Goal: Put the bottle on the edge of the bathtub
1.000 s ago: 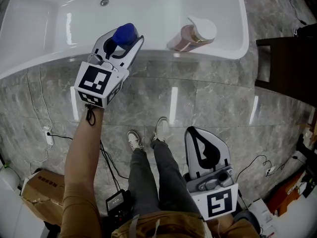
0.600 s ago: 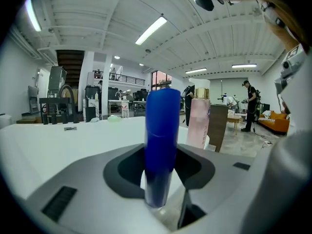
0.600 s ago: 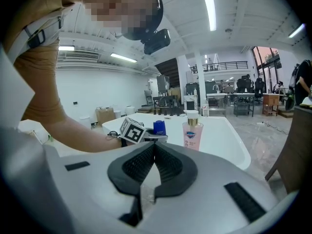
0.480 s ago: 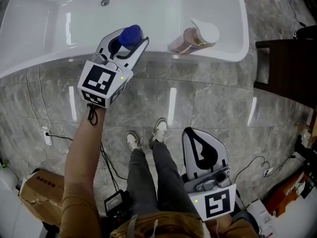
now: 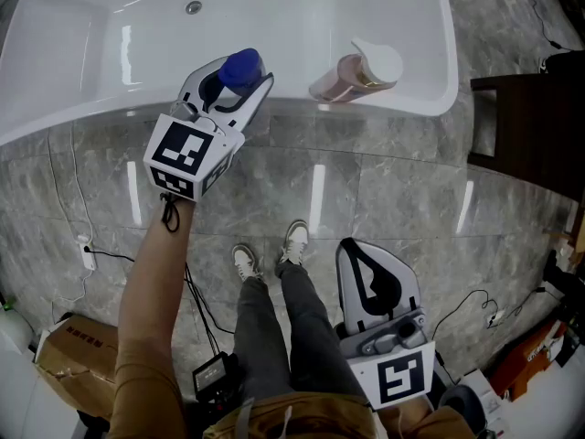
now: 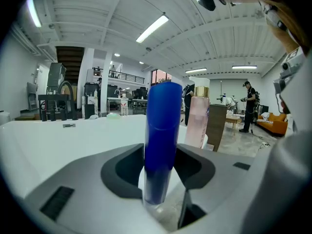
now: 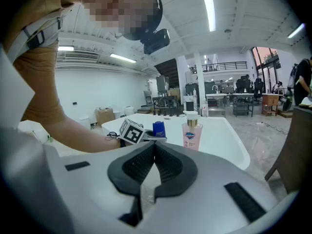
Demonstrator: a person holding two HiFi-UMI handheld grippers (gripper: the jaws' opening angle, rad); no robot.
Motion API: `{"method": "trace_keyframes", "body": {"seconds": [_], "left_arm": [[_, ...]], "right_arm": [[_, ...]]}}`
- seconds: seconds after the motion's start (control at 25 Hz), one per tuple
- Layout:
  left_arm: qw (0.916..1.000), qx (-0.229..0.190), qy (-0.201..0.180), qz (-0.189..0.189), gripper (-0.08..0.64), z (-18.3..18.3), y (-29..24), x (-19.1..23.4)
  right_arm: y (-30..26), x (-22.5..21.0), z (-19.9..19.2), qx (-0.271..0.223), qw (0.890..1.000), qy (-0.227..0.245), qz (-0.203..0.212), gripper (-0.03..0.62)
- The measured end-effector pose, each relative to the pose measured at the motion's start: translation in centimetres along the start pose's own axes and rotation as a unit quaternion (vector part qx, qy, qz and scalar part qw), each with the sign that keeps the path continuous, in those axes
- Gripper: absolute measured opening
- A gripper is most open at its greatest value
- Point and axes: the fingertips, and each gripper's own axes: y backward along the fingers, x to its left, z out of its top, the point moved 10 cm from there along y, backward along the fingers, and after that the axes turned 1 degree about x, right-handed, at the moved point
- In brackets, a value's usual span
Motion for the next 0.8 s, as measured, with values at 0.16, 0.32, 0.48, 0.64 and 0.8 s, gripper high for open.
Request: {"method": "trace_keyframes", "body": {"seconds": [0.16, 0.32, 0.48, 0.64, 0.8], "left_arm": [[1.0, -0.002, 0.003, 0.001, 0.211, 0.01, 0.05, 0.13], [1.0, -0.006, 0.004, 0.003, 0.236, 0.19, 0.06, 0.1], [0.9999, -0.012, 0.005, 0.005, 0.261, 0.4, -0.04, 0.1], [0.9998, -0.015, 0.005, 0.009, 0.285, 0.4, 0.15, 0.0], [0.9998, -0.015, 0.009, 0.009, 0.287, 0.31, 0.24, -0.05]], "right_arm": [[-0.05, 0.03, 0.05, -0.002, 1.0, 0.0, 0.0, 0.005], [-0.02, -0.06, 0.09, -0.002, 1.0, -0.002, 0.0, 0.005], [0.01, -0.1, 0.09, -0.002, 1.0, -0.001, 0.0, 0.005], [0.07, -0.09, 0.05, -0.001, 1.0, -0.002, 0.0, 0.005], [-0.06, -0.11, 0.09, 0.0, 1.0, -0.002, 0.003, 0.005]]}}
